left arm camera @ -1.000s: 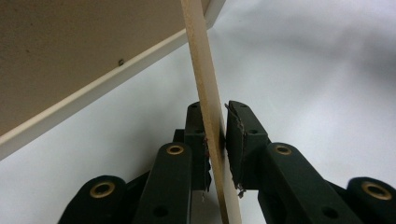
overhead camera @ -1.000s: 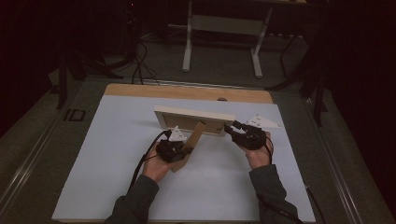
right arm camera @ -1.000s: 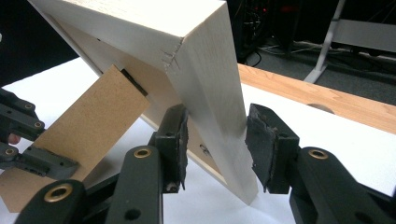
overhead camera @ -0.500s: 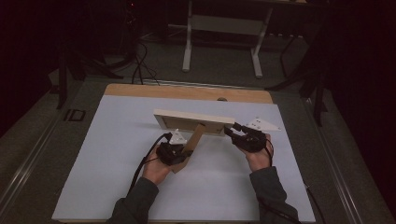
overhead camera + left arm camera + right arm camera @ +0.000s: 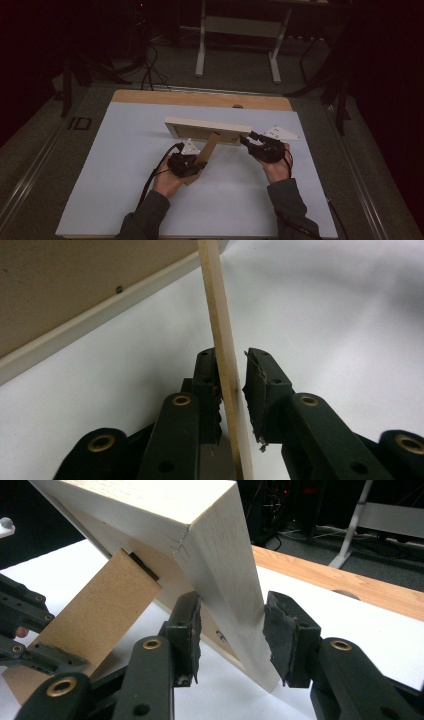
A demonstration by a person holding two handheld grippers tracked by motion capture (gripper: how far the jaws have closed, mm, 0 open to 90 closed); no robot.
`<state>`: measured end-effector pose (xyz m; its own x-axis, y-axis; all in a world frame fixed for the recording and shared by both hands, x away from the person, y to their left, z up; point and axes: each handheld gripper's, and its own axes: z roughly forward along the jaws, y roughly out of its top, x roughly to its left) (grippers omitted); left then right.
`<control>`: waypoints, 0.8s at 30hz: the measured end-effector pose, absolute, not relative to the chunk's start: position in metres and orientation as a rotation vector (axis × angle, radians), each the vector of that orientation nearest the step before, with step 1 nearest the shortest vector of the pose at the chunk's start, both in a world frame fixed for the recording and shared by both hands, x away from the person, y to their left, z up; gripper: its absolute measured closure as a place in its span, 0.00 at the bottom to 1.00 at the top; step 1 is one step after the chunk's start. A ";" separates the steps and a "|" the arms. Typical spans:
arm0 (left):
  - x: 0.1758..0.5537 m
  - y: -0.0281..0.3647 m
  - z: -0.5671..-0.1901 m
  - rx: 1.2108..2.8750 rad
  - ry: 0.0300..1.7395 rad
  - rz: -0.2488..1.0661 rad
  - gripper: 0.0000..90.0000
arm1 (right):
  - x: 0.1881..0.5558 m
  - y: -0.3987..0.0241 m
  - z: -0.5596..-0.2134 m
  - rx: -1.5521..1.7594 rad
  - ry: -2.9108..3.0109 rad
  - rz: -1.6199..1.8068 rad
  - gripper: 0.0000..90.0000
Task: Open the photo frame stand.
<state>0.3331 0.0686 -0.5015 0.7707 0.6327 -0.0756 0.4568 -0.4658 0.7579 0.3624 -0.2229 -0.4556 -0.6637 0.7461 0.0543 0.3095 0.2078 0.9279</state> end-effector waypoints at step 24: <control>0.328 0.120 -0.463 1.884 0.944 0.314 0.69 | 0.363 -0.223 -0.456 0.986 2.081 1.454 0.65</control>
<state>0.3282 0.1198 -0.4633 0.6663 0.7247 -0.1760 0.4750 -0.2305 0.8492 0.3627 -0.2232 -0.4557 -0.6631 0.7462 0.0598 0.3129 0.2037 0.9277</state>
